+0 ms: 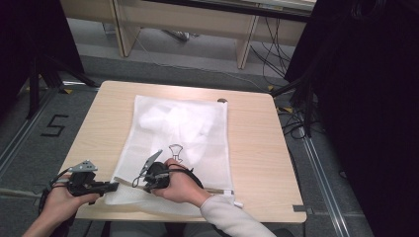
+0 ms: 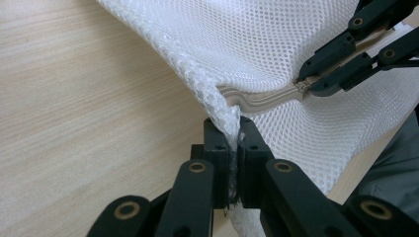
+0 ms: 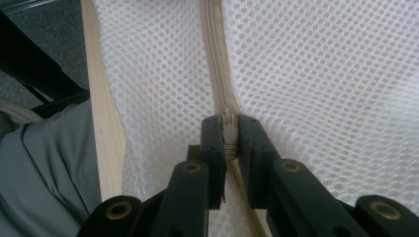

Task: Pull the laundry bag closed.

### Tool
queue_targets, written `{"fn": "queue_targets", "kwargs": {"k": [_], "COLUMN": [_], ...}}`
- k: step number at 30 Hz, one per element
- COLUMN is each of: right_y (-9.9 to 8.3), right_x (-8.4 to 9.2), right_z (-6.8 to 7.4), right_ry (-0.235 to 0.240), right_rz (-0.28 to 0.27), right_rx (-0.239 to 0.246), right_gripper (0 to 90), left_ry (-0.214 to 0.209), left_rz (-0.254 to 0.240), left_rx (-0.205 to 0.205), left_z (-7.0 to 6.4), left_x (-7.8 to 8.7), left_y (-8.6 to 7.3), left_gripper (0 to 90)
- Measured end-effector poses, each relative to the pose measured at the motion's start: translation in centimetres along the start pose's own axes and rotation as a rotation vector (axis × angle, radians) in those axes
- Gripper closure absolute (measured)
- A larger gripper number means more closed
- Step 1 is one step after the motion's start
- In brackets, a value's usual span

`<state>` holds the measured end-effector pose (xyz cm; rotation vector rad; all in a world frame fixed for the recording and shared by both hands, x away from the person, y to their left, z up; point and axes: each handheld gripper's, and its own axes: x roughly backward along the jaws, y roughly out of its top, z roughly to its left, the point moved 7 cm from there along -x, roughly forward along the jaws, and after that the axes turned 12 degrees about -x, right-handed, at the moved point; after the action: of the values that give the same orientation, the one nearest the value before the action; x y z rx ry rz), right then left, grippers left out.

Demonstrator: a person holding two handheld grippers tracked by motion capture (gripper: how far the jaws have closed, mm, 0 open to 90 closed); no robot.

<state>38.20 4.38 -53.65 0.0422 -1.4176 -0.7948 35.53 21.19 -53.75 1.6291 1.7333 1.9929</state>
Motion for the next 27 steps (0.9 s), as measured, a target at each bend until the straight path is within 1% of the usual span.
{"fn": "queue_targets", "kwargs": {"k": [2, 3, 4, 5, 6, 7, 8, 12, 13, 16, 17, 18, 19, 20, 21, 22, 24, 25, 27], "right_y": [-0.06, -0.08, -0.11, -0.16, -0.19, -0.27, -0.29, -0.29, -0.28, -0.36, -0.46, -0.51, -0.61, -0.66, -0.71, -0.78, -0.93, -0.90, -0.96], "right_x": [0.01, 0.06, 0.09, 0.08, 0.09, 0.16, 0.14, 0.23, 0.22, 0.33, 0.39, 0.39, 0.43, 0.50, 0.54, 0.56, 0.68, 0.70, 0.78], "right_z": [0.02, 0.00, -0.05, -0.10, -0.14, -0.11, -0.04, -0.07, -0.04, -0.21, -0.32, -0.35, -0.40, -0.50, -0.54, -0.56, -0.62, -0.68, -0.67], "right_ry": [0.004, 0.003, -0.001, -0.005, -0.003, 0.003, 0.008, 0.006, 0.003, -0.003, -0.010, -0.011, -0.002, -0.011, -0.009, 0.000, -0.009, -0.007, -0.009], "right_rz": [0.001, 0.000, 0.002, 0.003, 0.003, 0.005, 0.004, 0.005, 0.001, 0.009, 0.014, 0.012, 0.012, 0.008, 0.010, 0.008, 0.009, 0.007, 0.009], "right_rx": [-0.005, -0.010, -0.007, -0.002, -0.002, -0.010, -0.018, -0.009, -0.018, -0.005, -0.002, -0.006, -0.004, -0.012, -0.009, -0.009, -0.024, -0.013, -0.020], "right_gripper": [82.7, 82.7, 82.7, 82.7, 82.7, 82.7, 82.7, 82.7, 82.7, 82.7, 82.7, 82.7, 82.7, 82.7, 82.7, 82.7, 82.7, 82.7, 82.7], "left_ry": [-0.001, -0.001, 0.003, 0.001, 0.000, 0.000, -0.001, -0.002, -0.003, 0.001, 0.000, 0.008, 0.010, 0.002, 0.003, 0.001, 0.004, 0.000, 0.005], "left_rz": [0.001, 0.016, 0.018, 0.002, 0.002, 0.015, 0.019, 0.013, 0.014, 0.020, 0.005, 0.007, 0.008, 0.010, 0.006, 0.015, 0.017, 0.019, 0.016], "left_rx": [-0.001, -0.016, -0.016, 0.000, 0.000, -0.012, -0.016, -0.010, -0.012, -0.014, 0.002, 0.003, 0.003, 0.002, 0.002, -0.008, -0.010, -0.009, -0.009], "left_z": [0.00, 0.10, 0.11, 0.01, 0.00, 0.07, 0.07, 0.06, 0.05, 0.09, 0.01, 0.06, 0.06, 0.05, 0.02, 0.08, 0.09, 0.08, 0.08], "left_x": [-0.02, 0.06, 0.07, -0.03, -0.03, 0.04, 0.06, 0.03, 0.04, 0.06, -0.06, -0.06, -0.07, -0.06, -0.09, -0.03, -0.03, -0.02, -0.04], "left_y": [-0.02, -0.12, -0.11, -0.02, -0.03, -0.11, -0.12, -0.10, -0.10, -0.14, -0.06, -0.10, -0.11, -0.11, -0.08, -0.14, -0.15, -0.16, -0.15], "left_gripper": [85.3, 85.3, 85.3, 85.3, 85.3, 85.3, 85.3, 85.3, 85.3, 85.3, 85.3, 85.3, 85.2, 85.3, 85.3, 85.3, 85.3, 85.3, 85.3]}}
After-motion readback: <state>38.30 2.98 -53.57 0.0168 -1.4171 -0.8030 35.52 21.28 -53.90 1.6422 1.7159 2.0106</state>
